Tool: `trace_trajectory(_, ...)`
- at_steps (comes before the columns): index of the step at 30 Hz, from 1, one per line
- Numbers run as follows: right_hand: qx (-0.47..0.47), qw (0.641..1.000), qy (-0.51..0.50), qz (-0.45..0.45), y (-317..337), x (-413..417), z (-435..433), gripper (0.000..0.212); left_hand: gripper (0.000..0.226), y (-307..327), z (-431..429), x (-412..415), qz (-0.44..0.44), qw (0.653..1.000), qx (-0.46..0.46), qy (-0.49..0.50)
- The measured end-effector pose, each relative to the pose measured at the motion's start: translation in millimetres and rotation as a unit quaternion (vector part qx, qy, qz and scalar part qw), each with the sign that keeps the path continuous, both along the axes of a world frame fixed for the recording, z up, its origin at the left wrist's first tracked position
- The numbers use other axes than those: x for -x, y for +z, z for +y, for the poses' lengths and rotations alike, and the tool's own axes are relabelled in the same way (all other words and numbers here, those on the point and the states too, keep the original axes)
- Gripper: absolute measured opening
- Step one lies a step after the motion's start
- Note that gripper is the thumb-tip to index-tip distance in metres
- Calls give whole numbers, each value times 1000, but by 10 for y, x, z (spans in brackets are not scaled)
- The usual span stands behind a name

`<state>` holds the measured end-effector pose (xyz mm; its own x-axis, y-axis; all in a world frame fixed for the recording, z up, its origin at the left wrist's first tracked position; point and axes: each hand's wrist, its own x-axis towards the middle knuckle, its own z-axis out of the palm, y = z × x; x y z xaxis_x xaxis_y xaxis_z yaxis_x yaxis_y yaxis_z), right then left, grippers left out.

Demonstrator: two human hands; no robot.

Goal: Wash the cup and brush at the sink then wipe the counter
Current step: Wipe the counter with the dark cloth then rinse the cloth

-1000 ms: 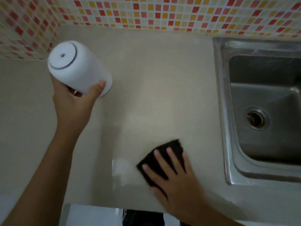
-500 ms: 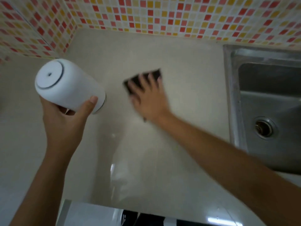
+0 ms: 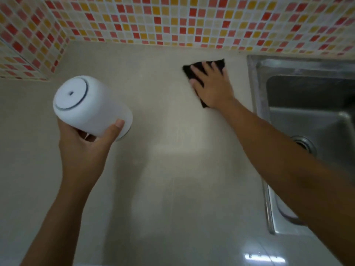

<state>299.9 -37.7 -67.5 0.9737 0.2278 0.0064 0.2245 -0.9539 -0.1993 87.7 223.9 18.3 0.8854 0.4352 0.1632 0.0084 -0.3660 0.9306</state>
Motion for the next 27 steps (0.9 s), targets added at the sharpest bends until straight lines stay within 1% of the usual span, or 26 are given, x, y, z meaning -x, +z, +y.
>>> trace_trajectory(1, 0, 998, -58, 24, 19, -176, -71, 56, 83, -32, -56, 10, 4, 1000, 7, -2)
trace_trajectory(2, 5, 995, -86, 39, 19, -231, -97, 57, 82, -60, -106, 22, 9, 1000, 13, -5)
trace_trajectory(3, 9, 995, -83, 46, 9, -166, -84, 57, 80, -83, -155, 37, 13, 1000, 16, -6)
trace_trajectory(5, -1, 999, -28, 21, 3, 216, -23, 56, 80, -110, -257, 32, 15, 1000, 21, -1)
trace_trajectory(8, 0, 998, 55, -24, 34, 1262, -105, 52, 83, -159, -387, -23, 29, 998, 49, -6)
trace_trajectory(11, 27, 991, 129, 4, 70, 2603, -238, 53, 88, -218, -522, -117, 41, 996, 79, -22)
trace_trajectory(12, 34, 988, 150, 17, 80, 2927, -319, 54, 90, -238, -576, -153, 45, 995, 87, -31)
trace_trajectory(14, 51, 982, 177, 39, 94, 3188, -507, 56, 93, -279, -670, -213, 48, 993, 93, -55)
trace_trajectory(17, 49, 981, 181, 50, 92, 2918, -618, 55, 91, -315, -757, -280, 51, 992, 79, -86)
trace_trajectory(19, 27, 988, 149, 18, 69, 2495, -596, 53, 88, -328, -796, -320, 49, 992, 64, -95)
trace_trajectory(22, 21, 999, 45, -22, -2, 1514, -545, 53, 87, -364, -866, -360, 46, 993, 53, -95)
trace_trajectory(25, 18, 996, -83, 8, 2, 504, -493, 55, 88, -426, -976, -351, 46, 993, 48, -94)
trace_trajectory(27, 21, 992, -125, 23, -26, 153, -472, 56, 89, -462, -1033, -329, 46, 993, 32, -104)
